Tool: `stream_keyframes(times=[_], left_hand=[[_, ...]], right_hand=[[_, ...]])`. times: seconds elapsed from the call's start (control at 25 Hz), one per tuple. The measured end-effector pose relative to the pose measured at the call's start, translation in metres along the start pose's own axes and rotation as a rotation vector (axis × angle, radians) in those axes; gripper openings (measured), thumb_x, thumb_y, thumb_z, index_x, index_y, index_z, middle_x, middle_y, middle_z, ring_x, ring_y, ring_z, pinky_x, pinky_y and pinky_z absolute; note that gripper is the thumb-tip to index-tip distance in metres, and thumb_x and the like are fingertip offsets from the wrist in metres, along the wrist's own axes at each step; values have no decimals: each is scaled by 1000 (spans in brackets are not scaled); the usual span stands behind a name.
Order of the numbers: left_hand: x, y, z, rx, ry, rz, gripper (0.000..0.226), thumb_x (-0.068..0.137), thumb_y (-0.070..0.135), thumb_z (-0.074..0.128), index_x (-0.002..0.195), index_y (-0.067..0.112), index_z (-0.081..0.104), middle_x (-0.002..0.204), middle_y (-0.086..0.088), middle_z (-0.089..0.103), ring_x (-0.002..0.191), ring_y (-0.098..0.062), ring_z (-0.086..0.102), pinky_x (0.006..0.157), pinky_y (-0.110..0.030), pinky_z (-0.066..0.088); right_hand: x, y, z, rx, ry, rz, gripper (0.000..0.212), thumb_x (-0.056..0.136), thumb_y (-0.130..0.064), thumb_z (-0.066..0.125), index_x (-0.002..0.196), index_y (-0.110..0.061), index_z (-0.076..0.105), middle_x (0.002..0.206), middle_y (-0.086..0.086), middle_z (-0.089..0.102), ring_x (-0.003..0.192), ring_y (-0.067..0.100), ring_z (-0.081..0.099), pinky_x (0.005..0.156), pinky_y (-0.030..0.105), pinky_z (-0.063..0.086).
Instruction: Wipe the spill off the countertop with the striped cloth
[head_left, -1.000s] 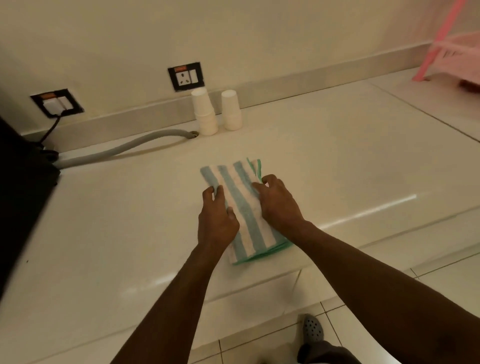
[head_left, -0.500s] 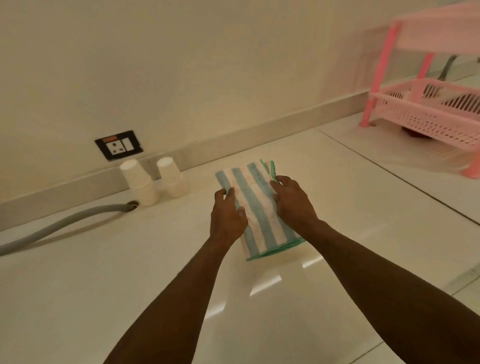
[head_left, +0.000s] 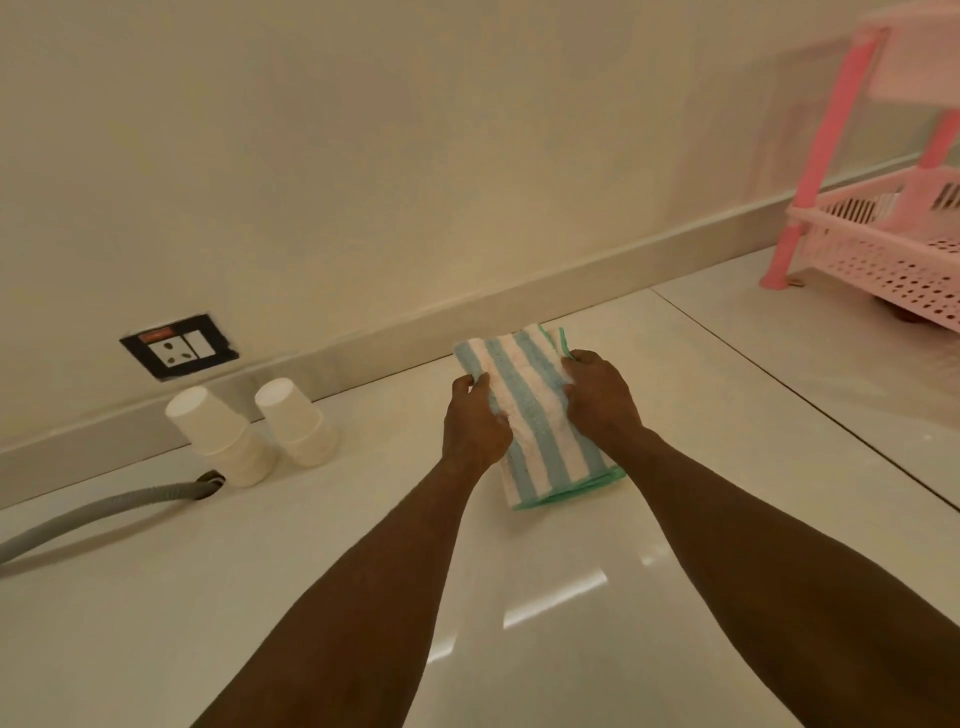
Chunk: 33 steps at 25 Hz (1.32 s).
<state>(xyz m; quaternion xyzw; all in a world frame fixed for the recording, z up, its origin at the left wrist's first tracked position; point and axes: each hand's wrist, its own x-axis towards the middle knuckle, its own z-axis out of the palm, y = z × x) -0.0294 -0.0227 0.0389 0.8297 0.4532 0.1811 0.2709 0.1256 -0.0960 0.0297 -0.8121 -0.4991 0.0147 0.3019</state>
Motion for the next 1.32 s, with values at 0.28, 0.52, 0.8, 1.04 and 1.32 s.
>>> stream_keyframes(times=[0.28, 0.52, 0.8, 1.04, 1.32], left_hand=[[63, -17, 26, 73, -34, -39, 65, 92, 19, 58, 148, 6, 29, 150, -16, 32, 135, -28, 39, 107, -31, 34], [77, -39, 52, 265, -61, -46, 56, 93, 30, 52, 142, 8, 36, 147, -13, 32, 127, -30, 43, 99, -38, 43], [60, -64, 72, 497, -235, 107, 84, 87, 73, 5, 153, 22, -7, 163, -2, -12, 149, -22, -11, 119, -43, -3], [37, -53, 33, 439, -124, 123, 89, 81, 76, -5, 153, 24, -7, 162, 1, -12, 149, -17, -12, 117, -39, -9], [-41, -62, -40, 349, -37, 41, 87, 83, 75, -2, 153, 24, -5, 163, 3, -6, 149, -14, -6, 118, -36, -4]], right_hand=[[54, 26, 41, 27, -40, 41, 13, 87, -5, 57, 100, -5, 60, 109, 13, 59, 93, 29, 58, 77, 36, 51], [63, 45, 70, -96, -184, 99, 40, 91, -10, 52, 131, -6, 48, 144, 14, 42, 118, 32, 47, 96, 41, 43], [39, 43, 85, -315, -398, -44, 65, 98, -56, 11, 153, -24, 3, 163, -2, -1, 149, 17, -4, 121, 41, 1], [27, 16, 59, -336, -358, -28, 70, 94, -63, 8, 153, -26, 0, 163, 2, -1, 149, 20, -7, 120, 46, -3], [-17, -68, 44, -220, -307, -157, 63, 99, -54, 9, 153, -22, 9, 163, 3, 6, 149, 19, -3, 118, 39, -7]])
